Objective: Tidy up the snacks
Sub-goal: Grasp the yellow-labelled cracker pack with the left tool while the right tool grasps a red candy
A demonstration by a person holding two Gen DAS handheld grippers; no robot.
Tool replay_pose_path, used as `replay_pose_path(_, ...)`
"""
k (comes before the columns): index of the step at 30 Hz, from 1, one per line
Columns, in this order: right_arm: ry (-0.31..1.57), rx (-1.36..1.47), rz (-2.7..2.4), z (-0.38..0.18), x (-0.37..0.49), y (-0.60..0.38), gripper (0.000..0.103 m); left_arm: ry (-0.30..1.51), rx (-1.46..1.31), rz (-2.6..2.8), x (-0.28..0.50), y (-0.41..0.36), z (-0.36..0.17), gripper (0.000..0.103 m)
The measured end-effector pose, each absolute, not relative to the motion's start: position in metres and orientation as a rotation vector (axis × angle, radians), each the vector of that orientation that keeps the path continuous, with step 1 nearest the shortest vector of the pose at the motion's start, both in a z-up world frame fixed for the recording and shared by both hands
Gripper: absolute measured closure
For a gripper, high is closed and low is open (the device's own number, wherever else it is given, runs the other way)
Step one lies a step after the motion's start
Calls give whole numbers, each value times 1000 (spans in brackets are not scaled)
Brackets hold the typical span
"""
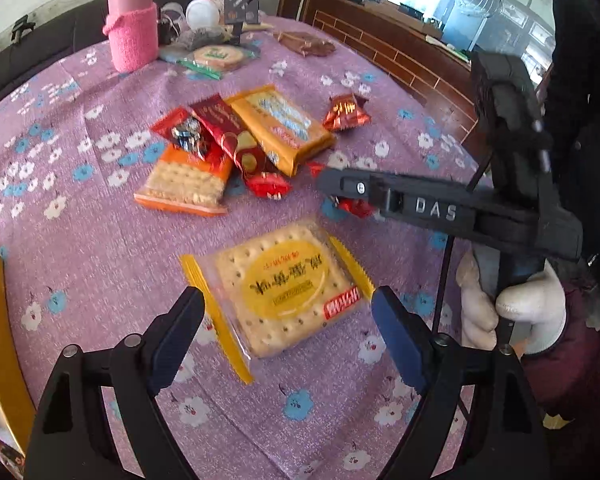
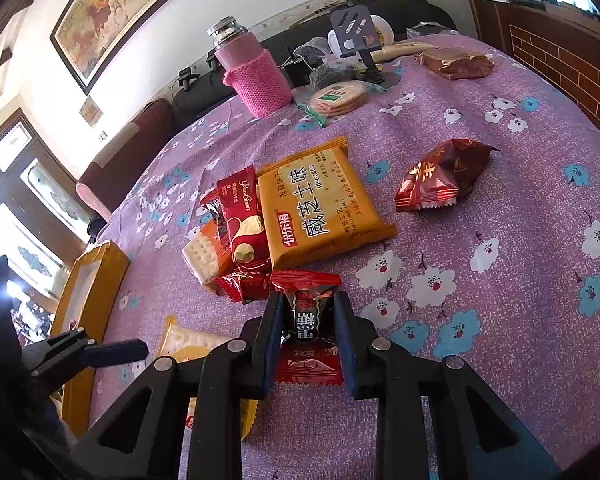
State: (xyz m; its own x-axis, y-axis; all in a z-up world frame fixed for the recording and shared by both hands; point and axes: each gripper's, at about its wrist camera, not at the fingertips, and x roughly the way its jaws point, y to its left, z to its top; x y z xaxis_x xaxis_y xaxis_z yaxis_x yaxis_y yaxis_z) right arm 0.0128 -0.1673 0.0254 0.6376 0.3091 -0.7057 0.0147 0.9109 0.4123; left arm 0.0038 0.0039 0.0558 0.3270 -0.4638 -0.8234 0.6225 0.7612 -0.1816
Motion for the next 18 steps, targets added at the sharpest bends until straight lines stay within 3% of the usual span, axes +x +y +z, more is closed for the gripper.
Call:
replay_pose_path(12,855,422,118,25,8,-177,76,1007,175,-698,35,-14,37,18)
replay_pose_path(18,723,304,57,48,-8,-167,77,1038,177,-730,19,-3,25,18)
